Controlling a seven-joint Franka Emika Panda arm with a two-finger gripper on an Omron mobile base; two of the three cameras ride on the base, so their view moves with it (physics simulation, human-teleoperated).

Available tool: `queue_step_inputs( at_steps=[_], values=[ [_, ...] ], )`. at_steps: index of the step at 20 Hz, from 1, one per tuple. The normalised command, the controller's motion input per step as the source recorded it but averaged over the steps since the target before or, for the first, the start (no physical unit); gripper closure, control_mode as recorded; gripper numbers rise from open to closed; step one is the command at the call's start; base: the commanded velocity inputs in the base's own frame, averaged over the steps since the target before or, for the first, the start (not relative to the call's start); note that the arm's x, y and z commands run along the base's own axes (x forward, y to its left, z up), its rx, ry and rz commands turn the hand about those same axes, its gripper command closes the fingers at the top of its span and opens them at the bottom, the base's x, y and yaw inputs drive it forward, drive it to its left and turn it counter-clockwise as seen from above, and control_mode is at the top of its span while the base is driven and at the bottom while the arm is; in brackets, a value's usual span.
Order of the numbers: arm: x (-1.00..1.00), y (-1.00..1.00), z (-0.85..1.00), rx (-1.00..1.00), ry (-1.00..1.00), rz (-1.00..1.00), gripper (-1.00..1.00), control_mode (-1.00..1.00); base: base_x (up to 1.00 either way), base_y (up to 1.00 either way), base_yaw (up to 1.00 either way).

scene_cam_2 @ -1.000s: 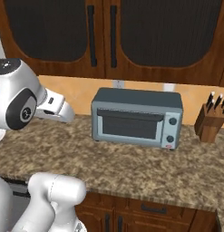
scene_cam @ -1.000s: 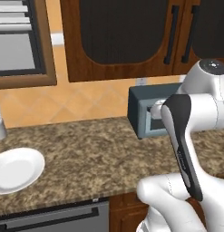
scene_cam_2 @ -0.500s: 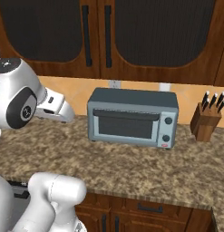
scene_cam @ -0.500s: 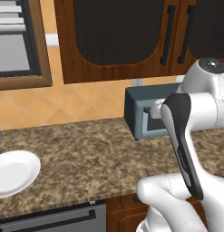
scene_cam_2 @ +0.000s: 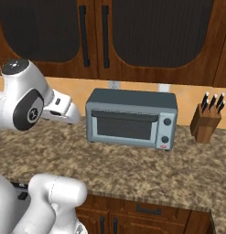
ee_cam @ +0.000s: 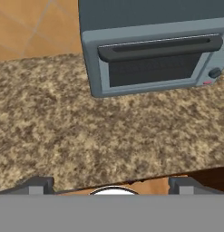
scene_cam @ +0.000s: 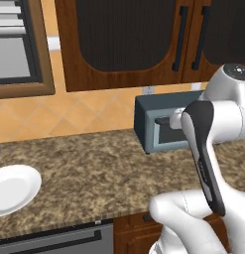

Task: Pick up the kebab skewer and baguette bread, and place them inside the toaster oven. Close the toaster oven door and start by setting the timer.

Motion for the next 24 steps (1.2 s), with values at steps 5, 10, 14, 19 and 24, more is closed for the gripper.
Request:
queue_step_inputs(
  at_steps=[5, 10, 14, 19, 24],
  values=[
    [0.02, -0.87, -0.07, 0.03, -0.02, 0.0, -1.0, -1.0, 0.0, 0.0, 0.0],
    [0.0, -0.69, -0.24, 0.0, -0.03, 0.0, -1.0, -1.0, 0.0, 0.0, 0.0],
    [0.0, -0.61, -0.31, 0.0, -0.13, 0.0, -1.0, -1.0, 0.0, 0.0, 0.0],
    [0.09, -0.56, -0.14, 0.0, -0.23, 0.0, -1.0, -1.0, 0.0, 0.0, 0.0],
    [0.31, -0.49, -0.01, 0.0, -0.32, 0.0, -1.0, -1.0, 0.0, 0.0, 0.0]
  ],
)
